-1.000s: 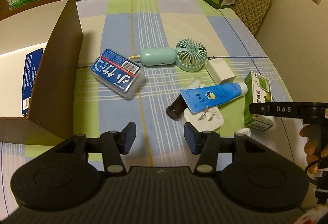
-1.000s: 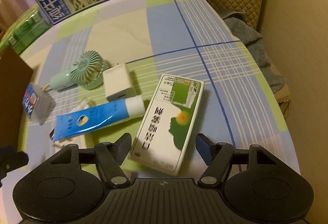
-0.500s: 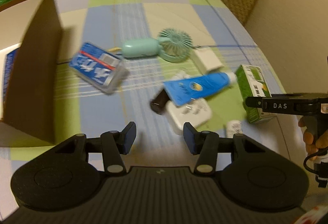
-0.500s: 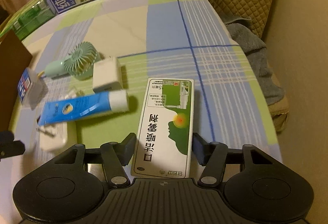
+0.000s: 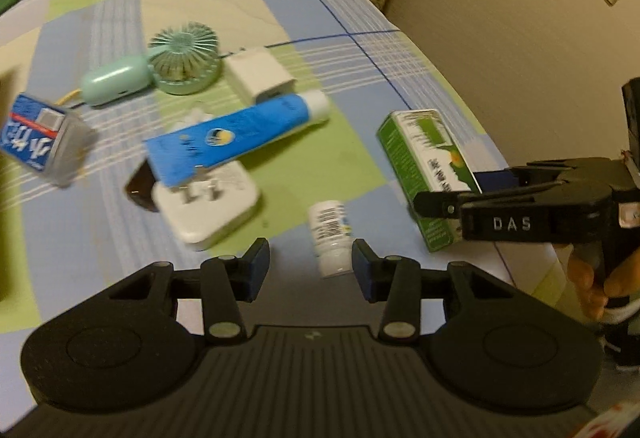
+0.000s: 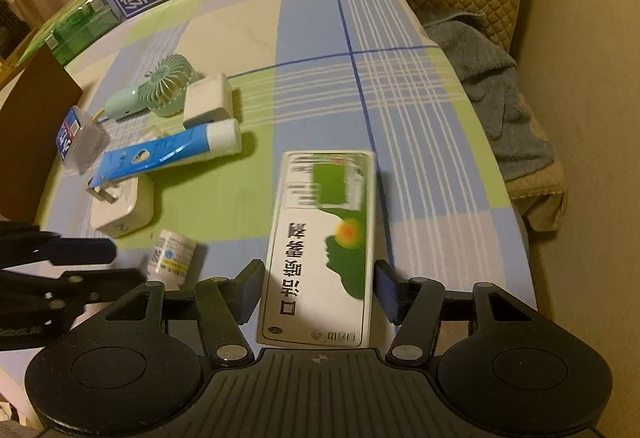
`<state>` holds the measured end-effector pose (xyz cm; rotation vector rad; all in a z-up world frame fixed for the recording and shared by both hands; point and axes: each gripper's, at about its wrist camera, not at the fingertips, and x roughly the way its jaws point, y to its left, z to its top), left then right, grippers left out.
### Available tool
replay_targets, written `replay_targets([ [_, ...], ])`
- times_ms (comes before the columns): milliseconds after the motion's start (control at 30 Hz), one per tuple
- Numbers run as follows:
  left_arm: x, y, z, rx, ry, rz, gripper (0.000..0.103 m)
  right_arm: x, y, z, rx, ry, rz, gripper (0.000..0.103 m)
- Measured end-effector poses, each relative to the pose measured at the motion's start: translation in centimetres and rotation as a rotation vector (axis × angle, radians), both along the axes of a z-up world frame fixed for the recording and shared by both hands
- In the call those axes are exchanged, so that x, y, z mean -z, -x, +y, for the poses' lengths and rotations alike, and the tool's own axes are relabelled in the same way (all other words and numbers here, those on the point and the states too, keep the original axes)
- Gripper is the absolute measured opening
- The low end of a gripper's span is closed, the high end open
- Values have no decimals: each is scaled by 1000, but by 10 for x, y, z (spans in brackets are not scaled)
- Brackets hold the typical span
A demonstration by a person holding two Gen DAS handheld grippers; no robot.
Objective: Organize rigid objects
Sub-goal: 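Grasp the white pill bottle with the left tool while the right tool grasps the green-and-white medicine box, then carry the pill bottle and the green-and-white box into the open box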
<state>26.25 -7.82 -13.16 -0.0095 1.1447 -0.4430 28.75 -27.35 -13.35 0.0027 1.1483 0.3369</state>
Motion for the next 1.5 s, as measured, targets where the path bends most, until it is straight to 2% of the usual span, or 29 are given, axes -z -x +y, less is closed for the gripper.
replay_targets([
  [233, 10, -6, -21, -21, -21, 4, 34, -2, 2, -8, -31, -16, 4, 56],
  [333, 13, -10, -25, -42, -34, 4, 30, -3, 2, -9, -51, -18, 2, 56],
  [400, 15, -12, -28, -51, -37, 9, 22, -3, 0, -9, -58, -20, -3, 57],
  [600, 13, -9, -27, -87, -50, -9, 22, -3, -6, -5, -79, -3, -26, 60],
  [1000, -14, 10, -5, -204, -42, -71, 22, 2, -17, 3, -103, 22, -37, 60],
  [1200, -30, 26, 13, -271, -30, -106, 22, 3, -14, 5, -119, 41, -43, 54],
  [1333, -41, 40, 30, -305, -10, -131, 22, -9, -9, 0, -94, 21, -57, 53],
  [1500, -60, 52, 57, -326, 10, -174, 22, -37, 3, 3, -68, -75, -57, 52],
])
